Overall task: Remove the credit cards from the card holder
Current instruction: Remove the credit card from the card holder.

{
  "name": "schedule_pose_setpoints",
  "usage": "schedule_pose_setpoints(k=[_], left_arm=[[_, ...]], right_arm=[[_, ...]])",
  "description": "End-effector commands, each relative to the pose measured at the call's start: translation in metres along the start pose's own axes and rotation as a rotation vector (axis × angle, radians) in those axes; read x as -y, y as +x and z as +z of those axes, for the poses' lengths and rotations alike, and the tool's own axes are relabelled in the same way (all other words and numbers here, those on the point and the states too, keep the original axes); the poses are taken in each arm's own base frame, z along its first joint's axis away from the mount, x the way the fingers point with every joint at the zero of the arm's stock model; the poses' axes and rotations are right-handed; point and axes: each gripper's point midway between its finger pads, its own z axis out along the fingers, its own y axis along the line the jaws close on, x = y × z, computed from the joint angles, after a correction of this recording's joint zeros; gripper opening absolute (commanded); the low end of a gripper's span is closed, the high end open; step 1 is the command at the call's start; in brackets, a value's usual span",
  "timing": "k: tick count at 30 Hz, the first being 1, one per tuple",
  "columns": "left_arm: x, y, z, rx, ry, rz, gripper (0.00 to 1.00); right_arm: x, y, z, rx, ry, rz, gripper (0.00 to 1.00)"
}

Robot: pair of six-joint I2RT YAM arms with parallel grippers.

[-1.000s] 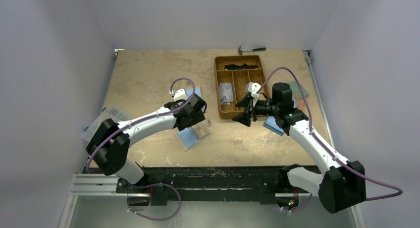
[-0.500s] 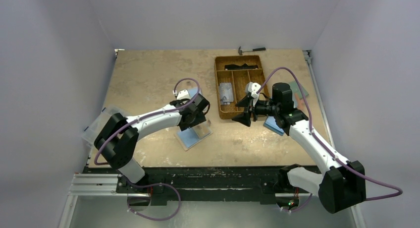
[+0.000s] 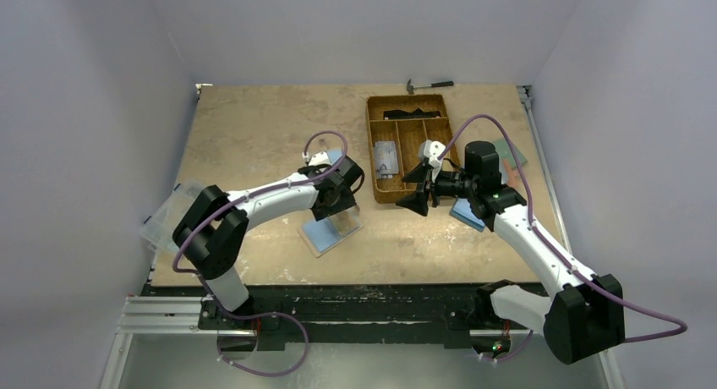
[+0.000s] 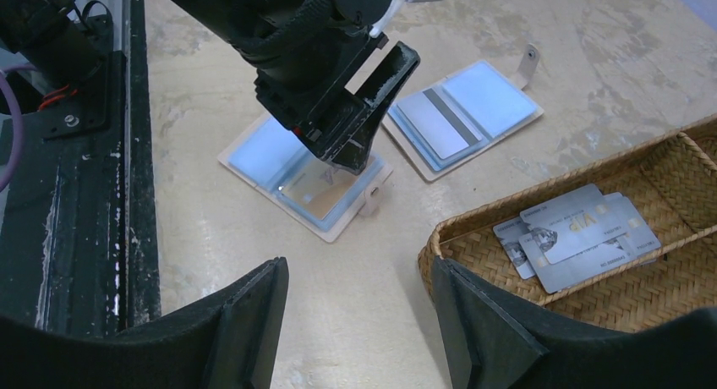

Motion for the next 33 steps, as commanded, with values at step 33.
schedule_pose_setpoints(k=[33], left_arm=[[-0.008, 0.020, 0.008, -0.104, -0.109, 0.076, 0.58]], right_arm=[[0.000, -0.007, -0.004, 0.024, 0.015, -0.029, 0.71]])
